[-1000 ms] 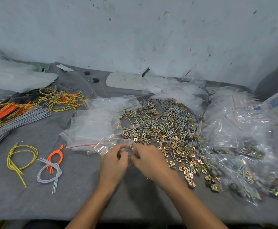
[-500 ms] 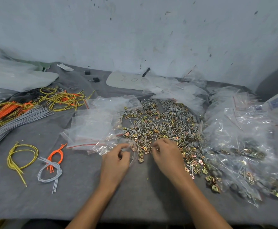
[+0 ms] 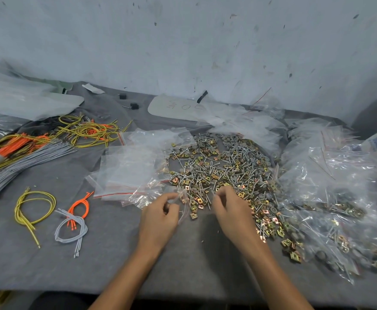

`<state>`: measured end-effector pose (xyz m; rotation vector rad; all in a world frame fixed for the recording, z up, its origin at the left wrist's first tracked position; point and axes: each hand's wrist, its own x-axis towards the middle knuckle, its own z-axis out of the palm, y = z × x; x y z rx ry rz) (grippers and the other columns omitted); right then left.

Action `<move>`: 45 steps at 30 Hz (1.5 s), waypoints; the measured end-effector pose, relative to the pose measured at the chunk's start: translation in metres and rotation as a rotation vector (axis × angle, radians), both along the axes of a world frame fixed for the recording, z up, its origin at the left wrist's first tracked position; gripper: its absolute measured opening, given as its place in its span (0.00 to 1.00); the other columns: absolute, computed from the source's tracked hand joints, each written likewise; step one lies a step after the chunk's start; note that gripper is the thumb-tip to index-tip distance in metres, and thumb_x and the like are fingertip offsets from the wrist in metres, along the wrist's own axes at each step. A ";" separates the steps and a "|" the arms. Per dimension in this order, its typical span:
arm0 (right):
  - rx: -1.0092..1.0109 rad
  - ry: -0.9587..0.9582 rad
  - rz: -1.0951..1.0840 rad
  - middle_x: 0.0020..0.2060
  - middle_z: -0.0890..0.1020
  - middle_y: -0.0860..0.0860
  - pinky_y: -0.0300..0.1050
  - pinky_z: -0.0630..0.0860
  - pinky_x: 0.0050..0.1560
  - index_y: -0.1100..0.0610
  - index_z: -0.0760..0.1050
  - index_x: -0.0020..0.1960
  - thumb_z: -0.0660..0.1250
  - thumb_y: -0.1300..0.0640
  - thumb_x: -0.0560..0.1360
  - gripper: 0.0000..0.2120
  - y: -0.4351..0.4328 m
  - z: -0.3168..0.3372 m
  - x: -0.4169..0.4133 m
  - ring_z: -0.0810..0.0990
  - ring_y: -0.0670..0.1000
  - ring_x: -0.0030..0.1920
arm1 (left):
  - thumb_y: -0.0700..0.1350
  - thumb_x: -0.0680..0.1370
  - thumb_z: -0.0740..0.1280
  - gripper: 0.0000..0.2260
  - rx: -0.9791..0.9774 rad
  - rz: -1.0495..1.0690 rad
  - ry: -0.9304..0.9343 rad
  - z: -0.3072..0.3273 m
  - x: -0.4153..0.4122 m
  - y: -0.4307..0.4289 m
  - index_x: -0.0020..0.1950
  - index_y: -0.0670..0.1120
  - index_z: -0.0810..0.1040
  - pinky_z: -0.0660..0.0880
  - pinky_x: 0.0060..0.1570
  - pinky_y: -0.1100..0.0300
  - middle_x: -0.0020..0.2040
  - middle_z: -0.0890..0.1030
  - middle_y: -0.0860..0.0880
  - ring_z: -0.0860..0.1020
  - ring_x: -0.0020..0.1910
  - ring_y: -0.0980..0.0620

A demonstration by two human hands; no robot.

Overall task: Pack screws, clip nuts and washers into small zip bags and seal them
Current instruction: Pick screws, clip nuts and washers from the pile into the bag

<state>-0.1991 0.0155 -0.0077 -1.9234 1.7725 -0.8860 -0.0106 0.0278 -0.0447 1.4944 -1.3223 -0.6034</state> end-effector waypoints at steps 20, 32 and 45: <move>-0.185 0.143 0.115 0.44 0.79 0.45 0.45 0.74 0.44 0.48 0.82 0.52 0.67 0.51 0.79 0.05 -0.005 -0.014 0.029 0.78 0.49 0.45 | 0.48 0.70 0.61 0.14 0.010 0.002 -0.014 0.001 0.000 0.000 0.50 0.56 0.84 0.71 0.35 0.65 0.31 0.80 0.56 0.77 0.32 0.57; -0.002 0.518 -0.006 0.51 0.82 0.47 0.48 0.73 0.51 0.49 0.82 0.53 0.62 0.48 0.81 0.10 -0.031 -0.003 0.003 0.77 0.54 0.53 | 0.48 0.70 0.61 0.14 0.008 -0.002 -0.016 0.003 0.001 0.001 0.50 0.55 0.84 0.70 0.34 0.65 0.31 0.78 0.50 0.75 0.31 0.56; 0.032 0.705 0.070 0.52 0.82 0.54 0.50 0.71 0.47 0.57 0.73 0.56 0.60 0.58 0.78 0.08 -0.012 0.003 -0.005 0.80 0.59 0.54 | 0.48 0.71 0.61 0.14 0.011 0.006 -0.004 0.003 0.000 0.001 0.50 0.56 0.84 0.67 0.31 0.66 0.28 0.75 0.55 0.72 0.28 0.58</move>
